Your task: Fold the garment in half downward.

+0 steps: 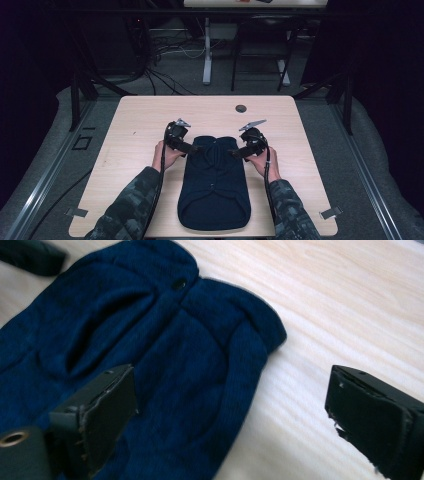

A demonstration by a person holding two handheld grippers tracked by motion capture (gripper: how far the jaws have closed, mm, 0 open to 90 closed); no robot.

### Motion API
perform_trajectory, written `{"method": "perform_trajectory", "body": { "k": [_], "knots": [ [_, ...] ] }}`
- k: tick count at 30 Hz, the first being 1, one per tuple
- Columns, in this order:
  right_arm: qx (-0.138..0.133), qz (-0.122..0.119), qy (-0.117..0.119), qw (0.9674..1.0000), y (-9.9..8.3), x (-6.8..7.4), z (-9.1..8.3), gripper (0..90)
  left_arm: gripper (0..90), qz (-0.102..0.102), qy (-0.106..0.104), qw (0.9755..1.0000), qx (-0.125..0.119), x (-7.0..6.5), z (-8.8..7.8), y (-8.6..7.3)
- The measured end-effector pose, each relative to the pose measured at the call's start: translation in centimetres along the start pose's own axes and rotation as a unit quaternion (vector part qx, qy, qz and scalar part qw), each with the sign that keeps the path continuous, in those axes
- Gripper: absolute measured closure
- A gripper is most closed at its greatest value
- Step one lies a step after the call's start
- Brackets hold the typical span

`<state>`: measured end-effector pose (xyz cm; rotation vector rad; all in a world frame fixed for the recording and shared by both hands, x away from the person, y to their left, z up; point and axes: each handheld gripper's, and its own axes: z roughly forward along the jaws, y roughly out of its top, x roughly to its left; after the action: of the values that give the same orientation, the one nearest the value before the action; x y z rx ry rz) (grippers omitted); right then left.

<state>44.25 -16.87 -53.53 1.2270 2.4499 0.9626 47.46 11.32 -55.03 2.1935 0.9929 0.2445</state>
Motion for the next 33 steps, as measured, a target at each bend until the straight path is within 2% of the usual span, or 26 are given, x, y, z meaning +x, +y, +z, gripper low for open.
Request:
{"method": "perform_trajectory", "body": {
  "k": [7, 9, 13, 15, 18, 22, 30, 33],
  "knots": [
    [0.013, -0.001, 0.002, 0.9999, 1.2, -0.1, 1.5, 8.8, 5.4, -0.008, 0.000, 0.9999, 0.011, -0.2, 1.6, 0.4],
    [0.009, 0.000, -0.005, 0.9999, 1.3, -0.1, 1.9, 11.6, 6.2, -0.010, 0.002, 0.9998, 0.014, -0.3, 1.9, 0.6],
    [0.021, 0.013, -0.005, 0.9997, 1.6, -0.5, 2.7, 17.8, 10.5, -0.008, 0.007, 0.9998, 0.018, -0.3, 2.2, 0.7],
    [0.018, 0.024, -0.007, 0.9995, 1.7, -0.7, 3.1, 24.8, 14.6, -0.009, 0.011, 0.9997, 0.019, -0.3, 2.5, 0.7],
    [0.018, 0.032, -0.011, 0.9993, 1.8, -0.9, 3.6, 29.5, 16.9, -0.010, 0.012, 0.9996, 0.023, -0.2, 2.7, 0.6],
    [0.023, 0.024, -0.007, 0.9994, 1.8, -0.7, 4.3, 33.9, 20.9, -0.012, 0.011, 0.9995, 0.026, -0.1, 2.9, 0.5],
    [0.024, 0.026, -0.010, 0.9993, 1.7, -0.5, 4.9, 38.5, 28.6, -0.009, 0.008, 0.9994, 0.033, -0.2, 3.1, 0.4],
    [0.034, 0.013, -0.021, 0.9991, 1.7, -0.3, 4.9, 40.3, 32.2, -0.006, 0.008, 0.9993, 0.036, -0.4, 3.0, 0.5]
  ]
}}
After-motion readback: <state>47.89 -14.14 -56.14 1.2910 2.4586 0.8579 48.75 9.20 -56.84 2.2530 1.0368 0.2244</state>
